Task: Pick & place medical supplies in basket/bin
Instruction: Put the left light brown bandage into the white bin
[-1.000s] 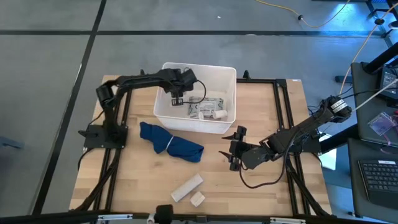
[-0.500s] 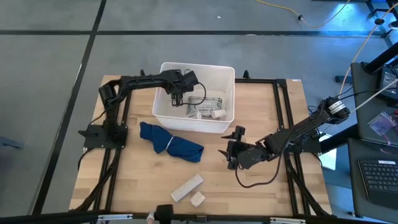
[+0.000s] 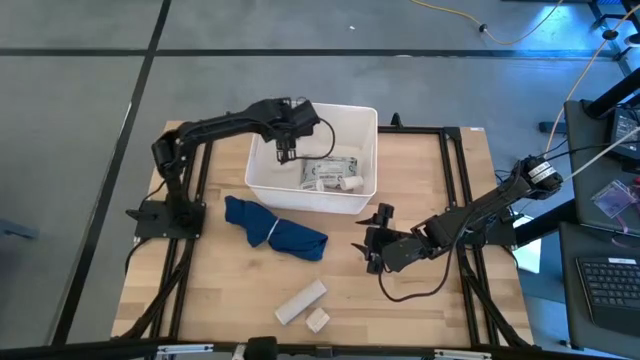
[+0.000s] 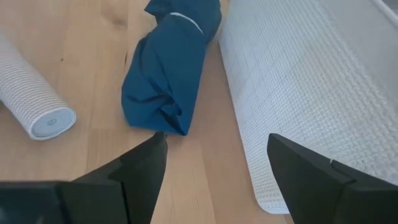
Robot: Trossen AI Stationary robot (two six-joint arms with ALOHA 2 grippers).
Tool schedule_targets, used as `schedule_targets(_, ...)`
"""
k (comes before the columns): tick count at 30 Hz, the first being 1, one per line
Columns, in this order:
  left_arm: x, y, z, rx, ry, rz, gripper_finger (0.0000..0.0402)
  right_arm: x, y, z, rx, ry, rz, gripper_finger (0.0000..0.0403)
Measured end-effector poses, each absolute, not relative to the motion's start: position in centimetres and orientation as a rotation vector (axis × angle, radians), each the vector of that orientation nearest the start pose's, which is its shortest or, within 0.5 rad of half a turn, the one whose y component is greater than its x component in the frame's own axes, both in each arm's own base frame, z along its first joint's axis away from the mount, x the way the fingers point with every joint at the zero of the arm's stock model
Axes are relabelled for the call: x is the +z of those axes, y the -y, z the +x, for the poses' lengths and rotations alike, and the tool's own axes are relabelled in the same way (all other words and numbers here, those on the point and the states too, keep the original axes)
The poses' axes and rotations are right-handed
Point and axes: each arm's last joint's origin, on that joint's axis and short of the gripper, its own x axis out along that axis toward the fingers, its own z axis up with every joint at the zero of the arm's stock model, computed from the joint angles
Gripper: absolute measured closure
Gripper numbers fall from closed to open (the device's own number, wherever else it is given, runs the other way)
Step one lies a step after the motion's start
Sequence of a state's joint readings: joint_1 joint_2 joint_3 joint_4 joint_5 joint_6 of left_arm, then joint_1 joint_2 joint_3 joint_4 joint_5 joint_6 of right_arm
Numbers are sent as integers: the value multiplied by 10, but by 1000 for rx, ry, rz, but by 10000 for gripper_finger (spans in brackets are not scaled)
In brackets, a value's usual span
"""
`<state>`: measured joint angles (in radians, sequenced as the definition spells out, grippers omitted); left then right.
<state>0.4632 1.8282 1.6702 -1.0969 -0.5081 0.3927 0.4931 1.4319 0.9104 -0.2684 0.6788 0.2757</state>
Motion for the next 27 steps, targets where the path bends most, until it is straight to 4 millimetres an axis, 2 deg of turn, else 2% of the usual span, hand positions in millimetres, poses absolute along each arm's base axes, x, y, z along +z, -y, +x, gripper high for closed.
schedule_targets(5,342,-157,309,617,-1353,356,200,229,-120,262,-269,-641,-171,126)
schedule_targets(8,370,-143,298,621,-1223,332,207,229,-120,262,-270,-646,-175,126)
schedule_targets(12,392,-131,285,579,-1080,246,214,229,-120,262,-275,-645,-160,126)
schedule_targets(15,398,-128,284,533,-1013,181,217,228,-120,261,-278,-651,-160,126)
schedule_targets(19,381,-133,293,470,-1060,149,219,228,-120,261,-278,-651,-159,126)
schedule_targets(24,332,-148,309,314,-1208,90,220,228,-120,261,-285,-649,-137,126)
schedule_targets(27,304,-161,312,334,-1323,112,220,228,-119,261,-286,-655,-140,126)
